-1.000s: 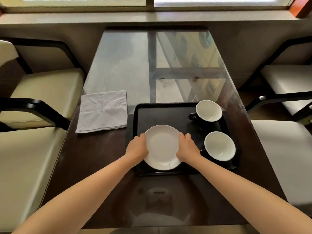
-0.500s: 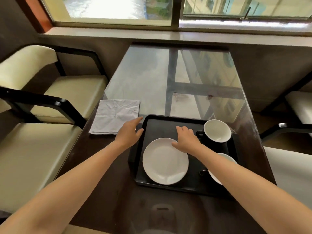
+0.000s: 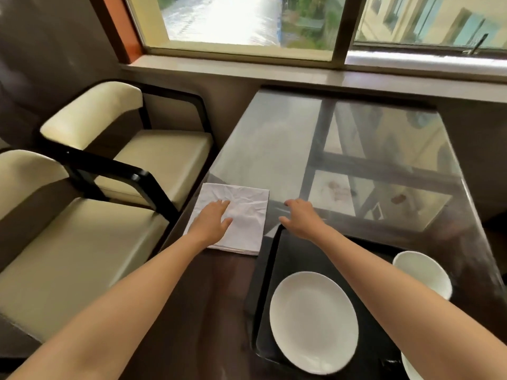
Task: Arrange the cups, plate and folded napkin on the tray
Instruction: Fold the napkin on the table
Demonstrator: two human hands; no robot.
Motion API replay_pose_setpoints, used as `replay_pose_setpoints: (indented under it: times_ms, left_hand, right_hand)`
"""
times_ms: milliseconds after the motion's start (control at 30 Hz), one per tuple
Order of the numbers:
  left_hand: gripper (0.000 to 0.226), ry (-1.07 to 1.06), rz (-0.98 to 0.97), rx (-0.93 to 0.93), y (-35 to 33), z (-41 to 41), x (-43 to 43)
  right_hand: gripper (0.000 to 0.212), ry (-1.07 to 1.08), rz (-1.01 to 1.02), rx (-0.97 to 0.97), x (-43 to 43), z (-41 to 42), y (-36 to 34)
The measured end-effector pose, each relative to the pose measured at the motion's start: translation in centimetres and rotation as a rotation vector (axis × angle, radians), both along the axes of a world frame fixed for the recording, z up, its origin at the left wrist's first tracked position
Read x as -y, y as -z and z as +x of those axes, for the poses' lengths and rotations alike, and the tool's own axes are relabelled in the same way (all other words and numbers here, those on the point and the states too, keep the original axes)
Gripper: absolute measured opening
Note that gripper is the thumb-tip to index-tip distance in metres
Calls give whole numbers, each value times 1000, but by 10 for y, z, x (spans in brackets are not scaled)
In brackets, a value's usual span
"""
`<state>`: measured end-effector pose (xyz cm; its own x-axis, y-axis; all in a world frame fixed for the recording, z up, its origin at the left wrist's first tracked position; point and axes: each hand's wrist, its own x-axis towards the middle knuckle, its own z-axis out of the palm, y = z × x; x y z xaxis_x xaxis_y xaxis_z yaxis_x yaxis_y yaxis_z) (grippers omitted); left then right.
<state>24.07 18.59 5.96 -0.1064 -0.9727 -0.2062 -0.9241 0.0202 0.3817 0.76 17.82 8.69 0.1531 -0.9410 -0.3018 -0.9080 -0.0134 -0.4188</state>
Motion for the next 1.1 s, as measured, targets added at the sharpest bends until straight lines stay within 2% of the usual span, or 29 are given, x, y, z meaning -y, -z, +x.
replay_pose_setpoints:
  times_ms: [167, 367, 567, 733, 833, 867, 933, 1000, 1067, 1100]
  left_hand:
    - [53, 38, 36, 38, 33, 6, 28]
    - [55, 140, 26, 169, 79, 4, 34]
    - [62, 161, -58, 199, 106, 13, 28]
    - [63, 154, -66, 177, 114, 15, 24]
    - [63, 159, -51, 163, 112, 15, 25]
    - [64, 168, -39, 157, 111, 15, 24]
    - [67, 177, -23, 97, 107, 15, 24]
    - [68, 116, -53, -88, 97, 18, 31]
    - [62, 25, -136, -249, 83, 26, 51]
    - [62, 6, -176, -253, 77, 31, 66]
  right_hand:
    - [50, 37, 12, -22, 38, 22, 24]
    - [46, 70, -10, -15, 72, 39, 46]
    - [50, 155, 44, -4, 109, 48, 60]
    - [31, 230, 59, 9, 124, 58, 76]
    - [9, 330, 20, 137, 129, 63, 79]
    - [9, 354, 19, 211, 130, 64, 79]
    - [20, 356, 51, 345, 130, 66, 77]
    - [27, 295, 64, 357, 130, 67, 72]
    - [19, 209, 30, 312, 130, 69, 66]
    - [15, 182, 11, 316, 130, 69, 62]
